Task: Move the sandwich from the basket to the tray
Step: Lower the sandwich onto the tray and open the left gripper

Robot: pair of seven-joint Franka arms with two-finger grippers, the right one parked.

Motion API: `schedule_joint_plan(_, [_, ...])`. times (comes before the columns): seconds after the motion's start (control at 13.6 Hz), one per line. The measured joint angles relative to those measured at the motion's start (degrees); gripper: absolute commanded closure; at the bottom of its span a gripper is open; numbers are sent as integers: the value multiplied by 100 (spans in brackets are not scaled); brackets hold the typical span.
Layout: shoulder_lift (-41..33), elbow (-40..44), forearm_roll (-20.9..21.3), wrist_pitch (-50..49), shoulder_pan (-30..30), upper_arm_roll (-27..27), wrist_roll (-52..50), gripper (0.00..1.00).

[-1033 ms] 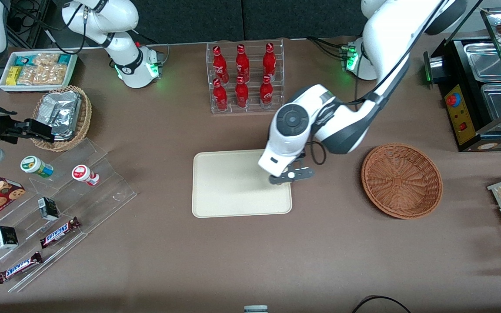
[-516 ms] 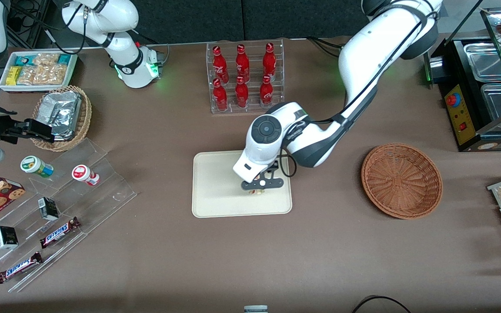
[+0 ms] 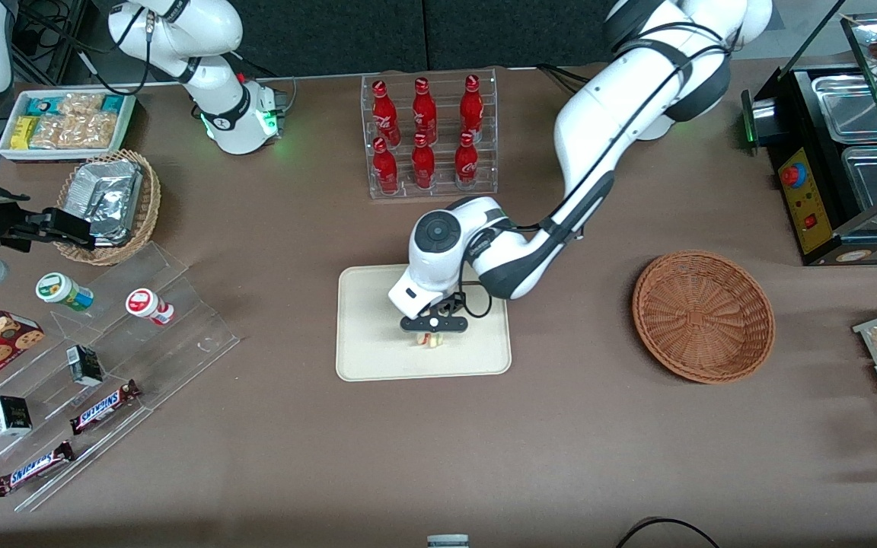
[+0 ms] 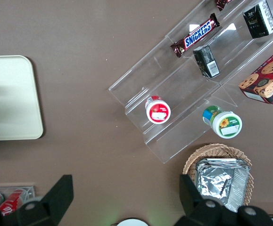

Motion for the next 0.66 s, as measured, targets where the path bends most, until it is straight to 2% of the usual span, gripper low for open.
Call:
schedule_joint_plan(0.07, [36,10,0,12,-57,43,-2,34])
schedule_joint_plan(0.15, [44,15,0,14,-72,59,-2,1])
schedule_joint_plan(0.52, [-17,222,-75,-126,-47,71,-98,0])
schedule_joint_plan(0.66, [-193,383,-426,-457,0,73,-116,0])
